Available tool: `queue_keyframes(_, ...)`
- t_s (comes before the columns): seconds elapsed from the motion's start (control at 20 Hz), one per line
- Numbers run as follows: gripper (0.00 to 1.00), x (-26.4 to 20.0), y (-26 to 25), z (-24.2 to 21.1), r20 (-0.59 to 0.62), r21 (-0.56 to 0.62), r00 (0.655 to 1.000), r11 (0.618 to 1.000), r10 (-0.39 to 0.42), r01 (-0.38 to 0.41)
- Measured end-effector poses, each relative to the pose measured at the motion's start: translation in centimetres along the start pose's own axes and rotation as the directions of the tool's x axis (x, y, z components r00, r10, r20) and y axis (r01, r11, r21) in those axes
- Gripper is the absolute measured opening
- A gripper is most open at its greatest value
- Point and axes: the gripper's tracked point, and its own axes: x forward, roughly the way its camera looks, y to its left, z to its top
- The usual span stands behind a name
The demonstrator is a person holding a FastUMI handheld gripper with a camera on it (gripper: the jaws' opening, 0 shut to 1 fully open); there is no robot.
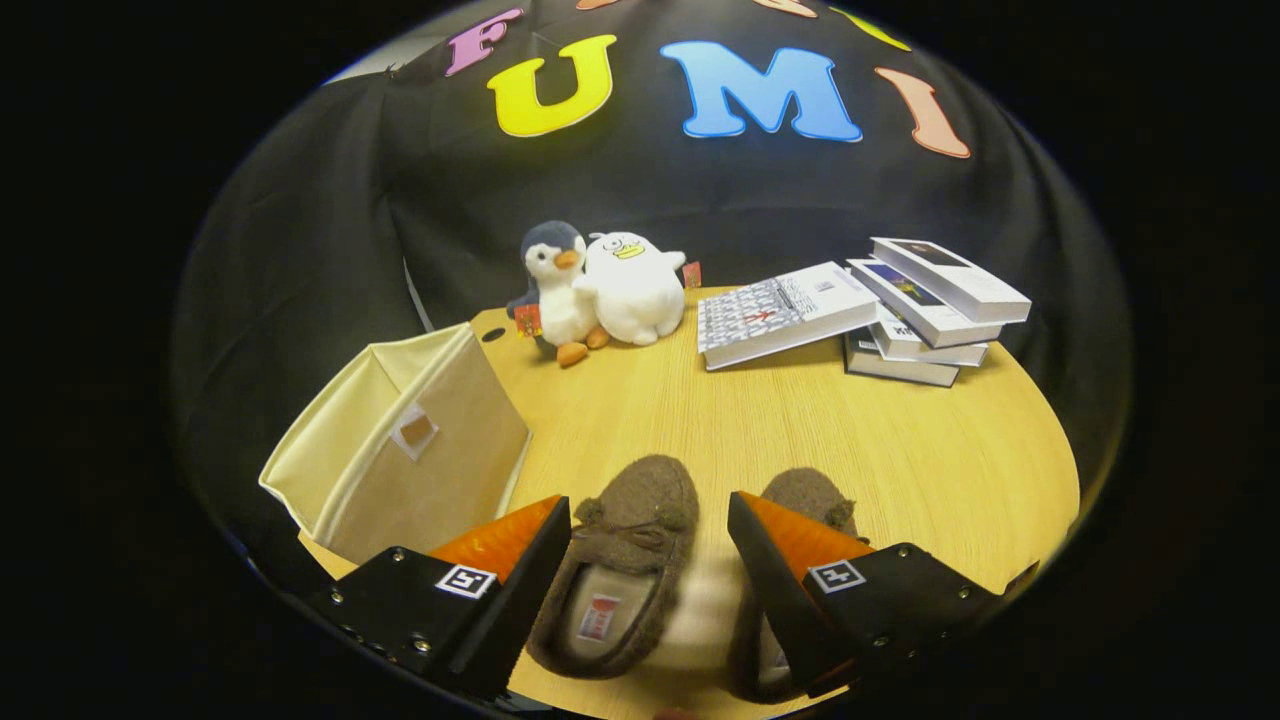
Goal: Open the storage box then place both shoes into the box .Put the left shoe in first, then the right shoe, with the right side of both shoes facing outward in a uniform manner.
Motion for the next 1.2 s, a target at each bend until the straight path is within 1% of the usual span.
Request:
queue_keyframes(0.4, 0.98, 1.6, -0.4, -5.5, -0.152, -0.074, 0.988, 0.997, -0.012, 0.001)
queue_keyframes(0.5, 0.94, 2.2, -0.2, -6.8, -0.181, -0.080, 0.983, 0.997, -0.012, -0.002)
queue_keyframes(0.6, 0.84, 2.4, -0.1, -7.4, -0.204, -0.076, 0.979, 0.997, -0.017, 0.001)
queue_keyframes(0.7, 0.67, 2.7, 0.2, -7.8, -0.226, -0.038, 0.974, 0.999, -0.001, -0.008)
queue_keyframes(0.75, 0.53, 2.8, 0.3, -7.9, -0.234, -0.020, 0.972, 1.000, -0.003, -0.002)
queue_keyframes(0.85, 0.36, 2.7, 0.4, -8.0, -0.263, -0.028, 0.965, 1.000, 0.002, -0.010)
queue_keyframes(1.0, 0.37, 2.8, 0.3, -7.8, -0.313, -0.057, 0.950, 0.998, -0.001, -0.018)
queue_keyframes(1.05, 0.19, 2.4, -0.6, -6.6, -0.279, -0.038, 0.959, 0.998, -0.057, 0.048)
queue_keyframes(1.1, 0.01, 3.2, -0.9, -7.3, -0.296, -0.013, 0.954, 0.999, -0.049, 0.047)
queue_keyframes(1.2, 0.01, 2.7, -0.3, -7.3, -0.287, 0.028, 0.958, 0.999, -0.026, 0.035)
